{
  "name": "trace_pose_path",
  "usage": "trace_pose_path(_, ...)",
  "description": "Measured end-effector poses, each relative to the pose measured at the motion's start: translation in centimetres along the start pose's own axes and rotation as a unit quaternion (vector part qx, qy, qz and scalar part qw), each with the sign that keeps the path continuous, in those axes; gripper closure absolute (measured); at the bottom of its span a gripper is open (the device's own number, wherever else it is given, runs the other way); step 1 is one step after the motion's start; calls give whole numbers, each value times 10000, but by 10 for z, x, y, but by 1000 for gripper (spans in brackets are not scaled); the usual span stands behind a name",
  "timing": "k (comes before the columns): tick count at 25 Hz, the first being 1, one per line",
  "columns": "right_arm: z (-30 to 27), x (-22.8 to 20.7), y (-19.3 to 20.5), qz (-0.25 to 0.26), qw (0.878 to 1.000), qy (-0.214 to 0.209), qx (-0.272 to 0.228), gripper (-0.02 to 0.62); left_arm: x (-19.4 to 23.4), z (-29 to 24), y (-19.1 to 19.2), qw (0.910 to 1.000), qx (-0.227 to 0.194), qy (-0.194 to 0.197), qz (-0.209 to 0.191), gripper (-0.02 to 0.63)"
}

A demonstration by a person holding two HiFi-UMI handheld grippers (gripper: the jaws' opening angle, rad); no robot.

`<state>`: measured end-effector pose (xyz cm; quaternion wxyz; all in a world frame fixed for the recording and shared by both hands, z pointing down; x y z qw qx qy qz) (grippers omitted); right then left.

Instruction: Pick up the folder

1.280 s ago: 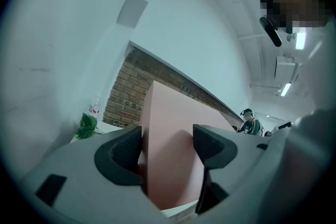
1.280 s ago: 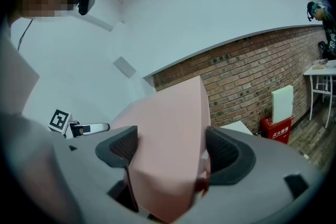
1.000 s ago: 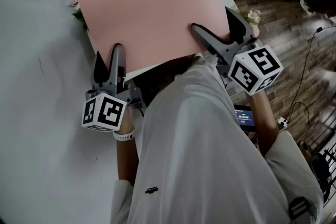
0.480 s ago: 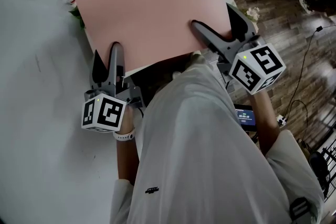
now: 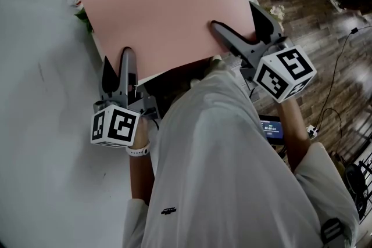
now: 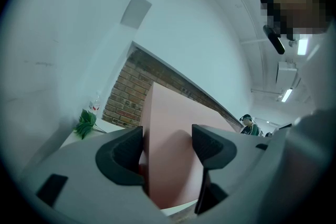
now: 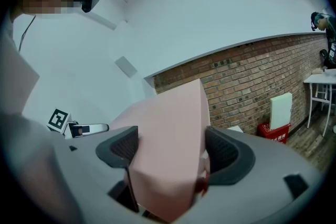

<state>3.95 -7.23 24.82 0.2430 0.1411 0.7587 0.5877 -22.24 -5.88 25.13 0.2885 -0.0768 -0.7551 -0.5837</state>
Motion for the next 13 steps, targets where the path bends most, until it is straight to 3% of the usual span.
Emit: trace_pose_path(13, 1, 4, 0, 23, 10000, 3, -29, 201, 2, 4, 0, 10000, -25, 20, 28, 308)
Point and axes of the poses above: the fingertips, and each gripper's own axes: z backward along the fingers, x to its left, y out of its underside, the point moved 1 cm from there along z, backward along the fingers, and after that the axes turned 5 degrees about z, right-handed, at the moved point
